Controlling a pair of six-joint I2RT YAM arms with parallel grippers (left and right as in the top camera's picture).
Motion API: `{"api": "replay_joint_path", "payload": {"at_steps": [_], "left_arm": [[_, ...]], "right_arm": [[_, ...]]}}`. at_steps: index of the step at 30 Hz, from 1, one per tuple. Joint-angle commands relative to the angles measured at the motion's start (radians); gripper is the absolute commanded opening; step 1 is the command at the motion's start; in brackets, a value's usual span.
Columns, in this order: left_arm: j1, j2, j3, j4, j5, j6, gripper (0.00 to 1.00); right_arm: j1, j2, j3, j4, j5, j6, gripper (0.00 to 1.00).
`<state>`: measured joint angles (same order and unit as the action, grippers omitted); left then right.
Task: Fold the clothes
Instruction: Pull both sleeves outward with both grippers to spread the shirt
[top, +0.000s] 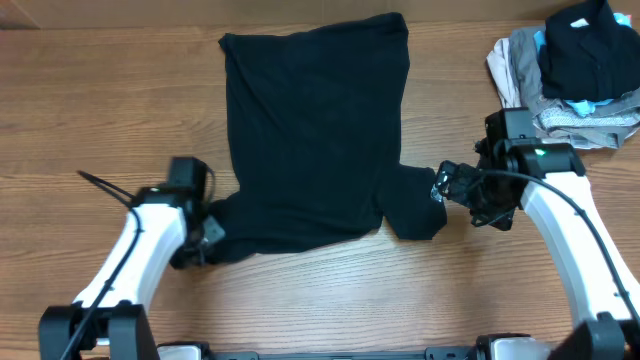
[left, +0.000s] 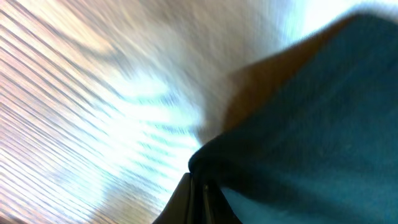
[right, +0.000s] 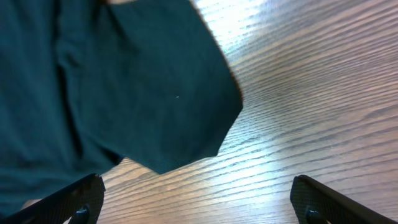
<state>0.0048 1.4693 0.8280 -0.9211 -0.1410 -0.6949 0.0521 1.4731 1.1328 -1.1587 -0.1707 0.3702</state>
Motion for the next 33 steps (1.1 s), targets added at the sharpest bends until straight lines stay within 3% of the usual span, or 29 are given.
{"api": "replay_joint_path", "payload": {"at_steps": [1,5,11,19,33], "left_arm": [[0.068,-0.028,0.053,0.005,-0.04,0.045,0.04],[0.091,-0.028,0.059,0.063,-0.016,0.084,0.04],[0.095,-0.028,0.06,0.145,-0.027,0.105,0.04],[0.095,-0.028,0.06,0.194,-0.027,0.113,0.04],[0.106,-0.028,0.06,0.194,-0.027,0.116,0.04]], "right_arm": [[-0.003,0.038,0.0,0.011,-0.011,0.008,1.0],[-0.002,0.074,-0.001,0.024,-0.015,-0.003,0.95],[-0.001,0.097,-0.064,0.088,-0.046,-0.023,0.76],[-0.001,0.097,-0.244,0.253,-0.156,-0.064,0.75],[0.067,0.097,-0.417,0.486,-0.141,-0.021,0.7]]}}
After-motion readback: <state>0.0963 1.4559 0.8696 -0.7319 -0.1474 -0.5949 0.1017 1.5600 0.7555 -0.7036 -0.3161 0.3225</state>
